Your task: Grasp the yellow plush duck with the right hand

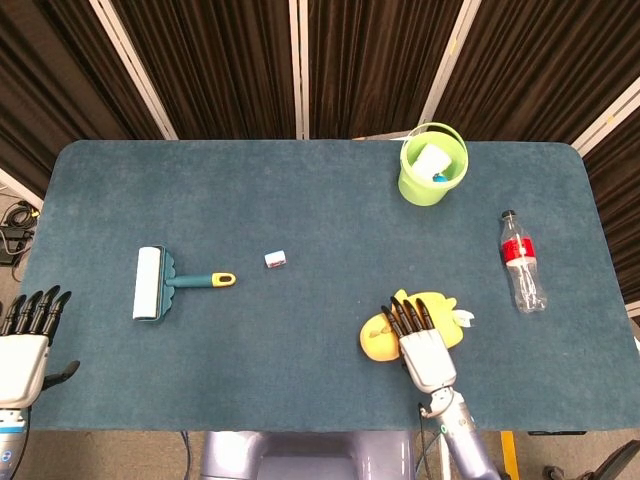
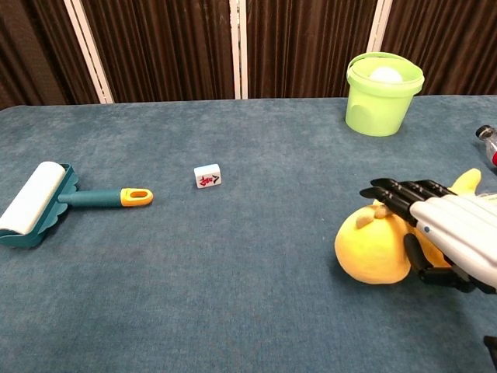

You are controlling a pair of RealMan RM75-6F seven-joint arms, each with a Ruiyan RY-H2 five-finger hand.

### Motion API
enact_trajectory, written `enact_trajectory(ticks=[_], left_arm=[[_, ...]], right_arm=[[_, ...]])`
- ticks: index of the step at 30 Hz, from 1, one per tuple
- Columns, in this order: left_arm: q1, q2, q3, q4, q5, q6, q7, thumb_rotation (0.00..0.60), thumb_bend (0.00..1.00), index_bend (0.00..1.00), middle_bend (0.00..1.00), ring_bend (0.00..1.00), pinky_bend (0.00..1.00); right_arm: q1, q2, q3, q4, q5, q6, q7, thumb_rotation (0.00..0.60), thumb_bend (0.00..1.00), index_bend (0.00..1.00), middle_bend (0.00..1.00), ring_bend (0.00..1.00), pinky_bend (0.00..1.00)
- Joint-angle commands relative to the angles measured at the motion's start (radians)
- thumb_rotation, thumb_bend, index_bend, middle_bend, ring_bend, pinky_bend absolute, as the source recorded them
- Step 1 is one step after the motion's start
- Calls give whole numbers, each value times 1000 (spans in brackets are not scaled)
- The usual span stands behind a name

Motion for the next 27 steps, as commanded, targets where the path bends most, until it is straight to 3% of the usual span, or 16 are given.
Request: enact_trajectory(ticks=[1,5,7,11,14,18,27], left_arm=[[1,1,-1,-1,1,3,-3,600,133,0,0,0,0],[2,4,-4,1,5,11,-18,600,133,0,0,0,0],[2,5,-5,3,7,14,-25,600,133,0,0,0,0],[4,8,-7,8,19,28,-46,600,134,0,0,0,0],[4,8,-6,15,34,39,-66,600,133,0,0,0,0],[4,5,-5,26,59,57,-90,600,133,0,0,0,0],[3,-5,-4,64,99,88,-127,600,133,0,0,0,0]], right_arm=[[-8,19,-18,-48,-43,34,-21,600,971,0,0,0,0],[-14,60,-29,-120,-101,75,-31,600,967,0,0,0,0],[-16,88,-34,-147,-119,84,-28,600,901,0,0,0,0],[-35,172,-45,-174,-165,133,-3,600,493,0,0,0,0],[-54,227,-49,-175,-185,173,31,600,375,0,0,0,0],[-85,291,-52,-157,-201,230,80,600,298,0,0,0,0],[-192,393,-61,-45,-166,359,257,600,290,0,0,0,0]])
